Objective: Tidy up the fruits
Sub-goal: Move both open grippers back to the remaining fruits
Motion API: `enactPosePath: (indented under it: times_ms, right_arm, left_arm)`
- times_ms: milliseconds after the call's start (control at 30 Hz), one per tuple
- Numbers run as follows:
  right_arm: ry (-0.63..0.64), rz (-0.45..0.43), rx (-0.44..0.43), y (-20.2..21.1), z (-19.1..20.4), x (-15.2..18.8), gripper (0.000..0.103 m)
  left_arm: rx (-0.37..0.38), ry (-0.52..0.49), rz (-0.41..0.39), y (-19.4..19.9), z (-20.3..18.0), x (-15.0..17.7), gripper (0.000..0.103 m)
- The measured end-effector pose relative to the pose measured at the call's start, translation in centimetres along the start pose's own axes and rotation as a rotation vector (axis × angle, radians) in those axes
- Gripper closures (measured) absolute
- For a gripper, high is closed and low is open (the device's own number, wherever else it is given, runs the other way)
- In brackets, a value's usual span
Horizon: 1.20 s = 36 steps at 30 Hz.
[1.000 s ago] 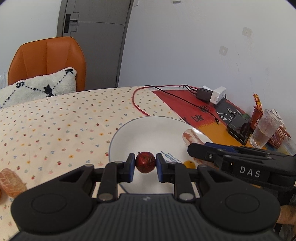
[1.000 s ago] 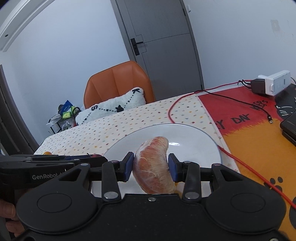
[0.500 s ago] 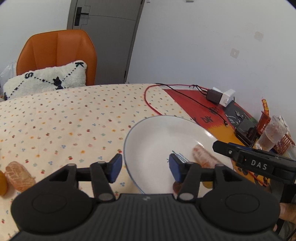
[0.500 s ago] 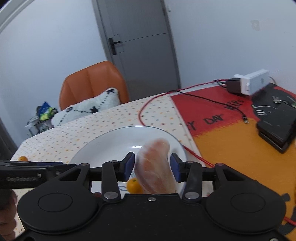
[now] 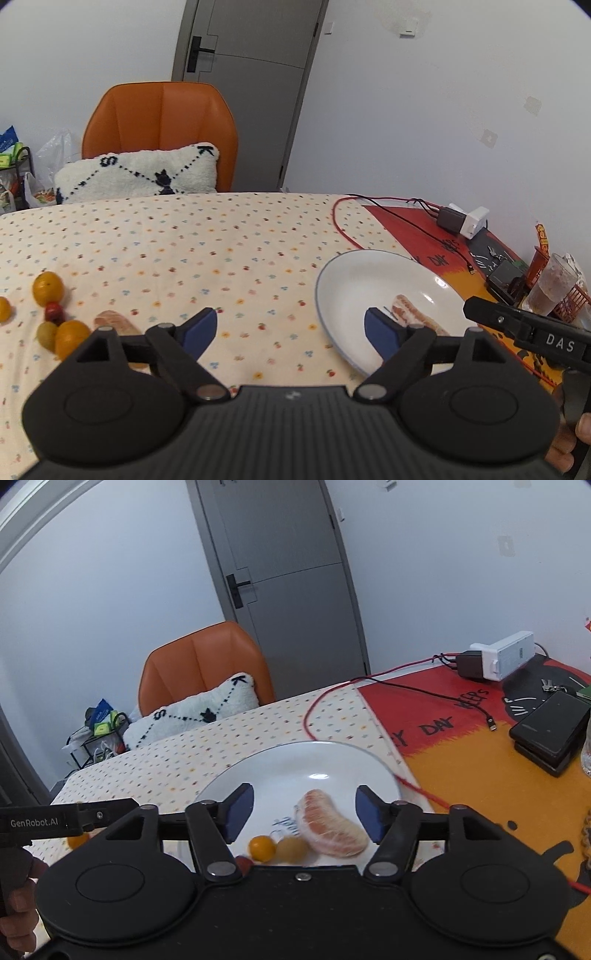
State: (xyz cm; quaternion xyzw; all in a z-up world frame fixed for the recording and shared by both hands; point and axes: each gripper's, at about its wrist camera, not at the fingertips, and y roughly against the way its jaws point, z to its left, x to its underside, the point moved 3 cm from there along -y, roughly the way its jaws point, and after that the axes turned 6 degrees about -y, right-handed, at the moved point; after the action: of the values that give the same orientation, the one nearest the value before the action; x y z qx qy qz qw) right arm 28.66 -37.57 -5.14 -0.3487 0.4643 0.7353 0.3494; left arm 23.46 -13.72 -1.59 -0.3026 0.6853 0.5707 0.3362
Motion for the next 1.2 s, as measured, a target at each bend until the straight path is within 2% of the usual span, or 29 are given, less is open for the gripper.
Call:
enactPosePath:
  times_ms: [200,267,333,500,867,1200]
  right_arm:
    - [0.018,-0.007,-0.001,1.1,1.8,0.8,0.018]
    - [0.012,-0.01,-0.001,1.4,2.3,1.0,0.007]
    - [0.006,-0.01,0.002,1.6,2.7,1.2,0.0]
    - [-0.002,0.004,0.013,2.0,3.6,1.8,0.0]
    - [-0.05,0.026,-0.055,1.4,7.3,3.3,0.0]
    - [-0.029,0.05,-0.103,-0.1,10.8,3.9,0.0]
  left_arm:
    - [-0.025,0.02,-0.013,1.7,1.9,0.9,0.016]
    - [-0.039,0.026,-0.016,2.2,2.6,1.2,0.015]
    - [-0.041,0.036,-0.024,2.8,3.4,1.5,0.013]
    - [-0.034,0.069,-0.02,3.8,5.5,2.3,0.012]
    - [-0.069,0.064,-0.018,6.5,9.7,3.4,0.012]
    - [-0.108,0.102,-0.024,8.2,13.8,4.0,0.012]
